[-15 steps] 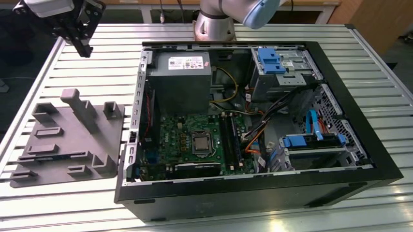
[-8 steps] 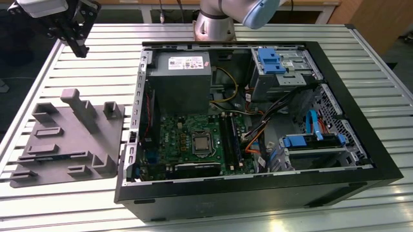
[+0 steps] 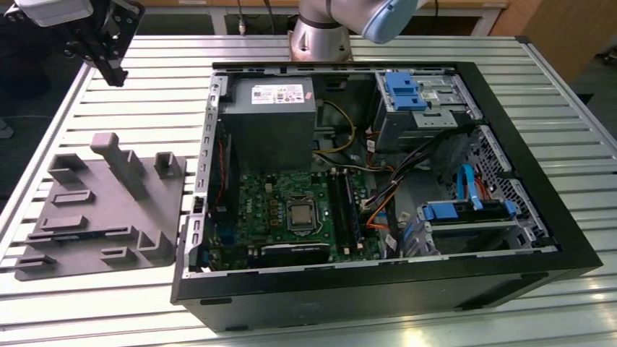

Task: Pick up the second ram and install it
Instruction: 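Reach for the second ram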

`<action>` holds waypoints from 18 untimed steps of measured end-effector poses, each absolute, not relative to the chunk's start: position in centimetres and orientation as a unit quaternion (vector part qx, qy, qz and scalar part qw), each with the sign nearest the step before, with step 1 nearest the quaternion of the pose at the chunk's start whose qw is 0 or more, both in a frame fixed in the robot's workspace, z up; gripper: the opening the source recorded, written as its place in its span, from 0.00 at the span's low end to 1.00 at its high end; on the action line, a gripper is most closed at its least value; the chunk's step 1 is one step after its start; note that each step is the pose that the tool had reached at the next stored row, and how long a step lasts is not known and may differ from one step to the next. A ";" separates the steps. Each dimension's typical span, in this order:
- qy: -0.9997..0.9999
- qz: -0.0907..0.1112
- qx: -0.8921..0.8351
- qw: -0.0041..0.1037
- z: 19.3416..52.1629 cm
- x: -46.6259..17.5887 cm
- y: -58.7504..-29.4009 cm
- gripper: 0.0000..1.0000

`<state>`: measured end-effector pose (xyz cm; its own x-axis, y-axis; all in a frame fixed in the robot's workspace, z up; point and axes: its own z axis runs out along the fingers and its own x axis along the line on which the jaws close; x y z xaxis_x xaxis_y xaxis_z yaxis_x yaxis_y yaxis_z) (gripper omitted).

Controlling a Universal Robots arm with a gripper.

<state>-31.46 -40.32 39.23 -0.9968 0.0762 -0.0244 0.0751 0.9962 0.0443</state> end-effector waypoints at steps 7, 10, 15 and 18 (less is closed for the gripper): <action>0.999 0.022 0.038 0.013 39.2 -31.7 -40.3 0.11; 0.999 0.022 0.038 0.013 39.2 -31.9 -40.3 0.11; 0.999 0.022 0.038 0.013 39.2 -32.4 -40.3 0.11; 0.999 0.022 0.038 0.013 39.2 -32.7 -40.3 0.11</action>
<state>-32.72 -40.34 39.21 -0.9968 0.0762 -0.0244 0.0751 0.9962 0.0443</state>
